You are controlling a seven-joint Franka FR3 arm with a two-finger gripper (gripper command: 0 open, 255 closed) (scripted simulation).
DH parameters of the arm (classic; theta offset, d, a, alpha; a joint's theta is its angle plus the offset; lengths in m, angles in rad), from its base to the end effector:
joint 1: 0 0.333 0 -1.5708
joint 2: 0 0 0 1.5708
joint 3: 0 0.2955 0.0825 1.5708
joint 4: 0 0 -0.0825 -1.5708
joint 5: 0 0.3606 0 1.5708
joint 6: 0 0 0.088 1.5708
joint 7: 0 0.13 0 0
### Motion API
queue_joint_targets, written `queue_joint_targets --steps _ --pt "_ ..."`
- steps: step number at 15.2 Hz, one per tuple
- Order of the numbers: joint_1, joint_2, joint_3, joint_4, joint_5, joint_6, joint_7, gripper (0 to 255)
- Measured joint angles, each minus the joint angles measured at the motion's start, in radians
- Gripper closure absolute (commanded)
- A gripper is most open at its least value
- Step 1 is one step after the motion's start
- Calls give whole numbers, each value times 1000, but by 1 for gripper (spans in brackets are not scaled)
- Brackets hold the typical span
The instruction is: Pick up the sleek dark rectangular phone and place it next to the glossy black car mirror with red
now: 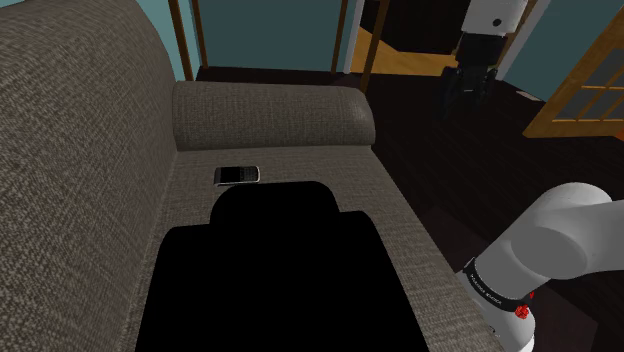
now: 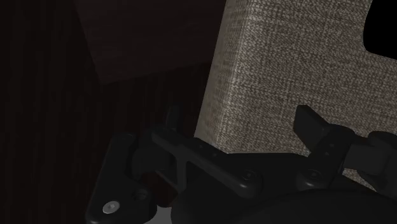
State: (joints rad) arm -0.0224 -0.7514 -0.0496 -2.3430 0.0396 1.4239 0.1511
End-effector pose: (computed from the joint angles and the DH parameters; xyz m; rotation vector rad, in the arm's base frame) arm 0.2854 -0.0181 0.5374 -3.0489 0.3127 0.2635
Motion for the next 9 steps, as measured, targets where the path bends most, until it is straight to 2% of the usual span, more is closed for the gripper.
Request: queue_joint_targets --steps 3,9 --pt "14 37 4 8 3 33 -18 0" --pt "82 201 47 53 26 175 -81 0"
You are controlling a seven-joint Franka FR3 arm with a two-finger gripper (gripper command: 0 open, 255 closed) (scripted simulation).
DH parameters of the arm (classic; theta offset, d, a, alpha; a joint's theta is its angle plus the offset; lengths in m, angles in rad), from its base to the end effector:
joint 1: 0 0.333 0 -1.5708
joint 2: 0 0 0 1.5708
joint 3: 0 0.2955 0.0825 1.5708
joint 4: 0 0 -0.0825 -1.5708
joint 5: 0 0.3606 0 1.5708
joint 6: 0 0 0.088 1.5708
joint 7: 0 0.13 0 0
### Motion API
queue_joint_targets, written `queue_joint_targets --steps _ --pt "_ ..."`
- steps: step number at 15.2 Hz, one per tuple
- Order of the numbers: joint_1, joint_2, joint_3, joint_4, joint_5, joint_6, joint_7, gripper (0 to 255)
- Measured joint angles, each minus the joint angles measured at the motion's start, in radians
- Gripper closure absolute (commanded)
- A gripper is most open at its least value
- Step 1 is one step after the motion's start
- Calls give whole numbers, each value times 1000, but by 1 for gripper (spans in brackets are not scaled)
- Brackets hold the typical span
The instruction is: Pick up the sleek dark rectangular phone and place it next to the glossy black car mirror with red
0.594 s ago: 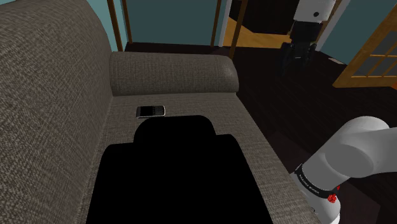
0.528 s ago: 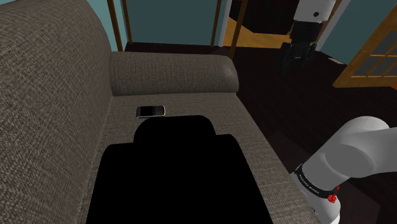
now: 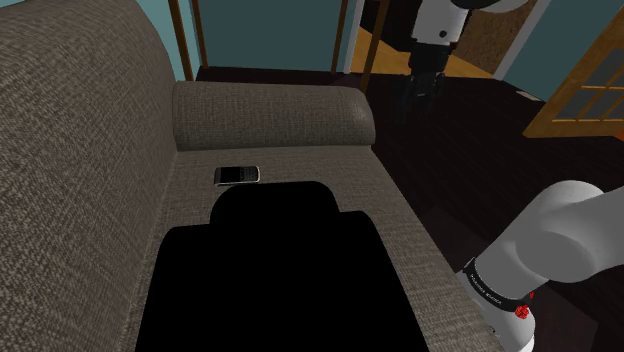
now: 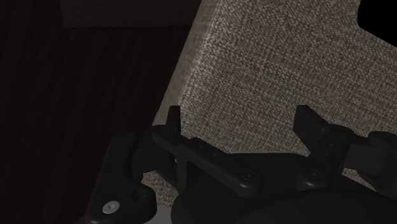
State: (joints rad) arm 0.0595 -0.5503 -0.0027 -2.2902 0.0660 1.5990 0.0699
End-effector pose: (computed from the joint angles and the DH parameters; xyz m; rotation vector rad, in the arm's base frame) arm 0.3530 0.0284 0.5079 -3.0753 0.0294 0.2232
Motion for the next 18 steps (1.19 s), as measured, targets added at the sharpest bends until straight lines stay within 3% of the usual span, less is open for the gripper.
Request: queue_joint_targets --steps 10,18 --pt "98 300 80 151 13 192 -107 0" --pt "169 532 155 317 -13 294 -169 0"
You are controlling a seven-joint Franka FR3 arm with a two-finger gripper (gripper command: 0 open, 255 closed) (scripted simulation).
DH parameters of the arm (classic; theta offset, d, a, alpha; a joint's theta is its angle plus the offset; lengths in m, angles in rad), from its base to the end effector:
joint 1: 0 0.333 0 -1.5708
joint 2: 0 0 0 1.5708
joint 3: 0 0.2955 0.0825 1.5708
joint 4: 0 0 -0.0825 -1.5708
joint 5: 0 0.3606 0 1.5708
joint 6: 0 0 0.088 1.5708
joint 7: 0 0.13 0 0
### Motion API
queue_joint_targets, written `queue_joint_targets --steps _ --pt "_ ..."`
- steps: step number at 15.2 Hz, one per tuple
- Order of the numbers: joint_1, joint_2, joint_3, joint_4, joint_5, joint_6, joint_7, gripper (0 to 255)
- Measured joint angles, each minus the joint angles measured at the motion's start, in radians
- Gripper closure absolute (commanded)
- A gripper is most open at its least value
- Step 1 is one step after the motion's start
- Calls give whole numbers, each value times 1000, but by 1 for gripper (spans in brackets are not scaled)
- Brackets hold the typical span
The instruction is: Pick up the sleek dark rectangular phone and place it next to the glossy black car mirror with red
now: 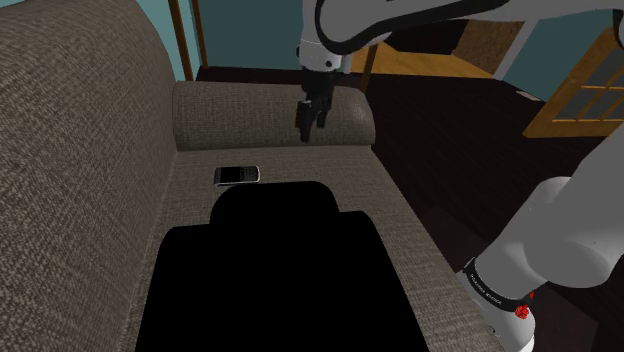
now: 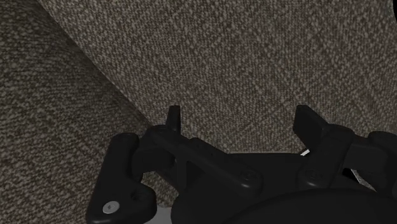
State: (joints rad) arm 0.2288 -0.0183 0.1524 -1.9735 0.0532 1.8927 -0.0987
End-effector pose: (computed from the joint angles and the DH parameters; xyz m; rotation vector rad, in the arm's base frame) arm 0.4826 0.1992 0.4360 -3.0197 -0.7092 0.1066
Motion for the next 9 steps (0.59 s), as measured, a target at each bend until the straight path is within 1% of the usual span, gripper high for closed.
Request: queue_joint_targets --steps 6,9 --pt "51 164 48 156 -44 31 -46 0" --pt "88 251 74 235 -75 49 -55 0"
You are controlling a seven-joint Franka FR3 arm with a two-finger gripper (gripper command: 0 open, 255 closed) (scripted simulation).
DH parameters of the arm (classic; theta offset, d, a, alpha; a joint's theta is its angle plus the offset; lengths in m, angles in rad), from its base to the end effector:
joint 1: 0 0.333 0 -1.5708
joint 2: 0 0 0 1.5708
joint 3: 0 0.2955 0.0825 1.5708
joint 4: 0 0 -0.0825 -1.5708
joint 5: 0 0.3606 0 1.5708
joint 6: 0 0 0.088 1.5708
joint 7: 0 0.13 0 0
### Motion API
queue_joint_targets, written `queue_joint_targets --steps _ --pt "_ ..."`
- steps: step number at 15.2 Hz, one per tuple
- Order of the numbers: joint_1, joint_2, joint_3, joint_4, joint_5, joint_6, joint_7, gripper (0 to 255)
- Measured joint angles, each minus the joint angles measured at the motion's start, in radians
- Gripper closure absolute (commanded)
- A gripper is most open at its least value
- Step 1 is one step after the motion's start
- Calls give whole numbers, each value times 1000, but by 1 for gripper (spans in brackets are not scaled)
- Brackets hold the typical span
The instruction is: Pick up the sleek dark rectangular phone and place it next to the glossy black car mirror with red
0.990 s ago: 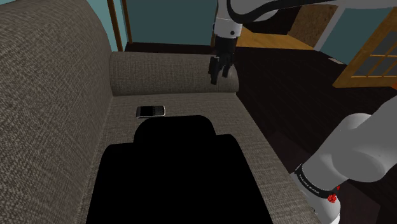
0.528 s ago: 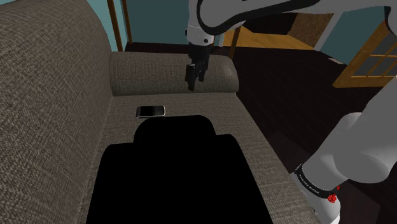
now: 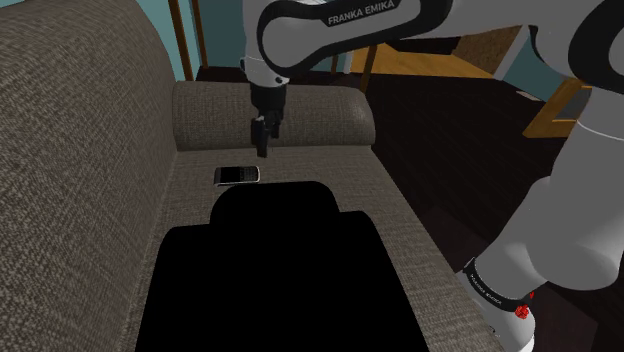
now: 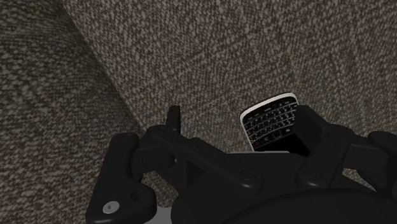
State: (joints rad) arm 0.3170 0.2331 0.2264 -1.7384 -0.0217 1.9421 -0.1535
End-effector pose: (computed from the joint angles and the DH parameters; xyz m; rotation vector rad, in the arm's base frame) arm 0.5153 0.3004 0.4075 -2.9259 -1.0675 0.0453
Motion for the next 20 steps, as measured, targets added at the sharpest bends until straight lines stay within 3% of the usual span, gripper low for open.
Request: queue_joint_targets --steps 8,20 --pt "102 207 50 224 -86 4 -41 0" --pt "112 255 48 190 -104 87 -40 0"
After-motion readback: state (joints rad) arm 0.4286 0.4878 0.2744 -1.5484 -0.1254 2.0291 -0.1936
